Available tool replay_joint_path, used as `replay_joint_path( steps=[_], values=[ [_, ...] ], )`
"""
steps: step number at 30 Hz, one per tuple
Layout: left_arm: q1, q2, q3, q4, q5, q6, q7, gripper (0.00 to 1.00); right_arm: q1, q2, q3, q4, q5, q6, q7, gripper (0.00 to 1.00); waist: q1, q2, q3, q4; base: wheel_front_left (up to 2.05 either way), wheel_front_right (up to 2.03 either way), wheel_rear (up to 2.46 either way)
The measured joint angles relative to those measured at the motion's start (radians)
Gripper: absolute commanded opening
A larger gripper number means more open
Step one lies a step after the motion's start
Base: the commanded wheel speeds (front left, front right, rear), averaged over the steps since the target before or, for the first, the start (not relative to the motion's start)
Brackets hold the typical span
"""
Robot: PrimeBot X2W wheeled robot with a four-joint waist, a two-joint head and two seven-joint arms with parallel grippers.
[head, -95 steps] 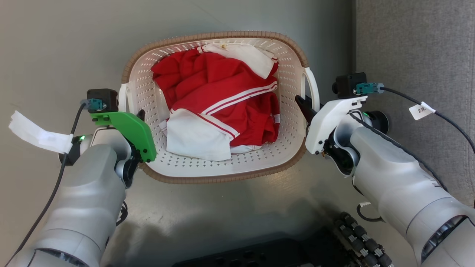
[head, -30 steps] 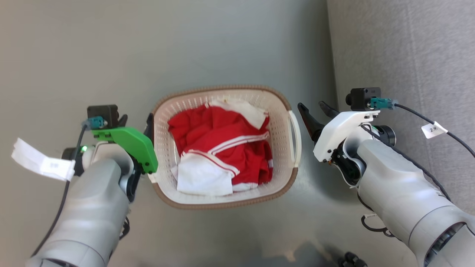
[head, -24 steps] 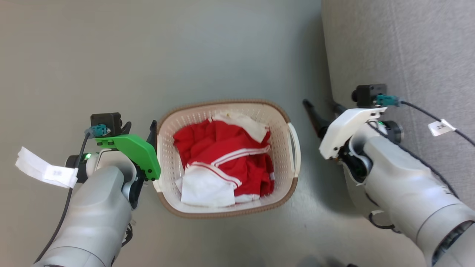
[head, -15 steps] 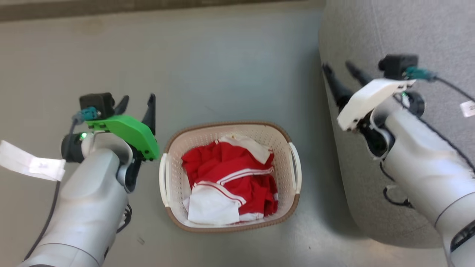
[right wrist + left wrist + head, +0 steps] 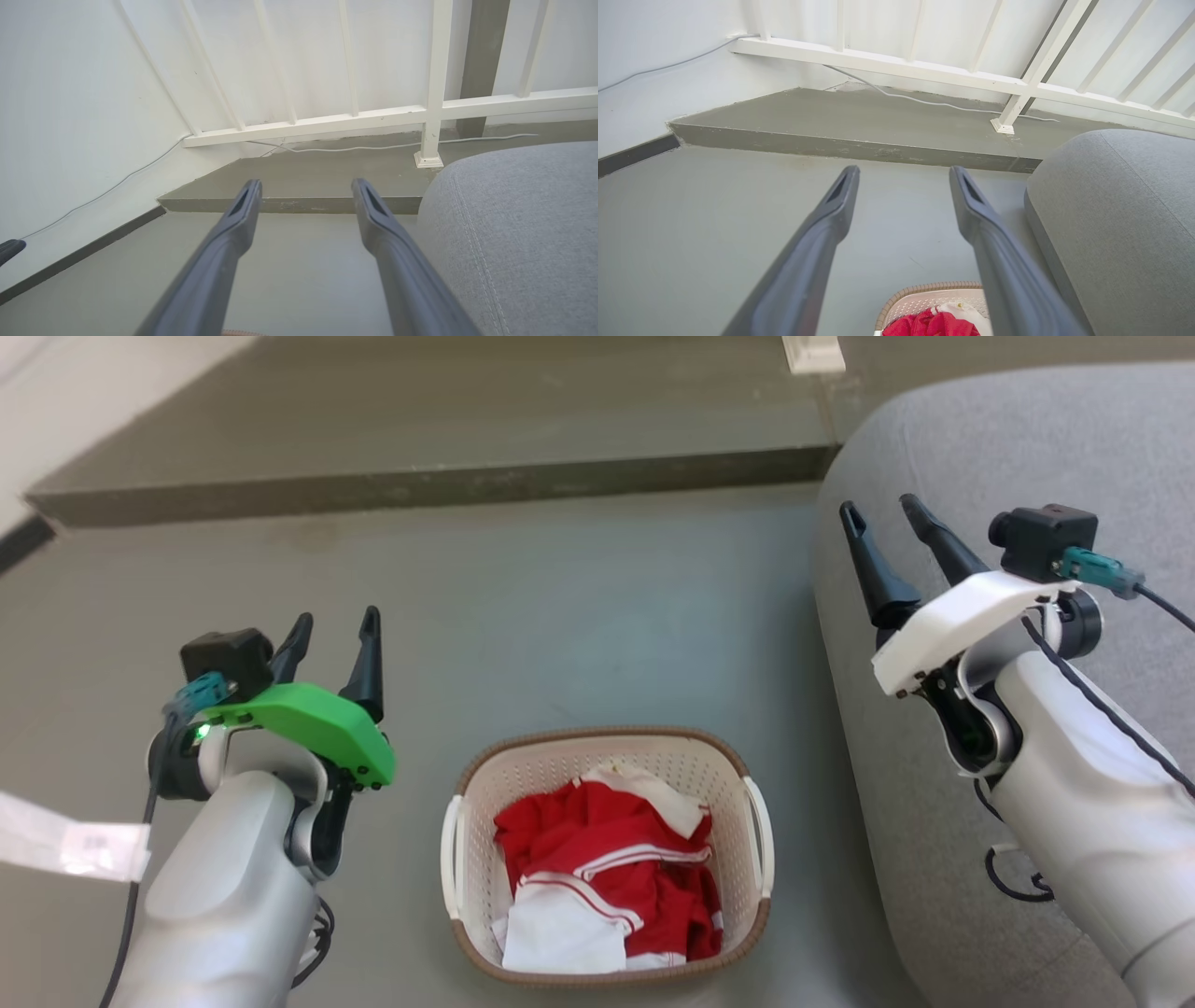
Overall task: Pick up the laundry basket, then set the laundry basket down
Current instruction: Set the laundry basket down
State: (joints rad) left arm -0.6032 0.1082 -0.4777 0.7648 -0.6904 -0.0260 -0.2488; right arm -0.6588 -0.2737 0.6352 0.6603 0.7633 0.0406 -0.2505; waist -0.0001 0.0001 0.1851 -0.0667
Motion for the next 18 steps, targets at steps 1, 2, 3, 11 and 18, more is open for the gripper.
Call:
replay_joint_path(
  steps=[1, 2, 3, 11, 18],
  values=[
    [0.013, 0.004, 0.014, -0.019, 0.01, 0.0, 0.0, 1.0, 0.012, -0.005, -0.012, -0.021, -0.015, -0.001, 0.0, 1.0, 0.0, 0.0, -0.012, 0.003, 0.0, 0.0, 0.0],
    [0.024, 0.008, 0.026, -0.039, 0.022, 0.005, 0.0, 1.0, 0.026, -0.01, -0.024, -0.044, -0.031, -0.01, 0.0, 1.0, 0.0, 0.0, -0.022, 0.006, 0.0, 0.0, 0.0],
    [0.036, 0.012, 0.035, -0.059, 0.032, 0.009, 0.0, 1.0, 0.041, -0.012, -0.041, -0.068, -0.045, -0.018, 0.0, 1.0, 0.0, 0.0, -0.033, 0.009, 0.0, 0.0, 0.0],
    [0.141, 0.017, 0.13, -0.232, 0.09, 0.032, -0.003, 1.0, 0.181, -0.016, -0.185, -0.227, -0.119, -0.083, -0.002, 1.0, 0.0, 0.0, -0.086, 0.029, 0.0, 0.0, 0.0],
    [0.274, 0.016, 0.19, -0.328, 0.125, 0.041, -0.003, 1.0, 0.3, -0.001, -0.257, -0.332, -0.186, -0.097, -0.001, 1.0, 0.0, 0.0, -0.107, 0.027, 0.0, 0.0, 0.0]
  ],
)
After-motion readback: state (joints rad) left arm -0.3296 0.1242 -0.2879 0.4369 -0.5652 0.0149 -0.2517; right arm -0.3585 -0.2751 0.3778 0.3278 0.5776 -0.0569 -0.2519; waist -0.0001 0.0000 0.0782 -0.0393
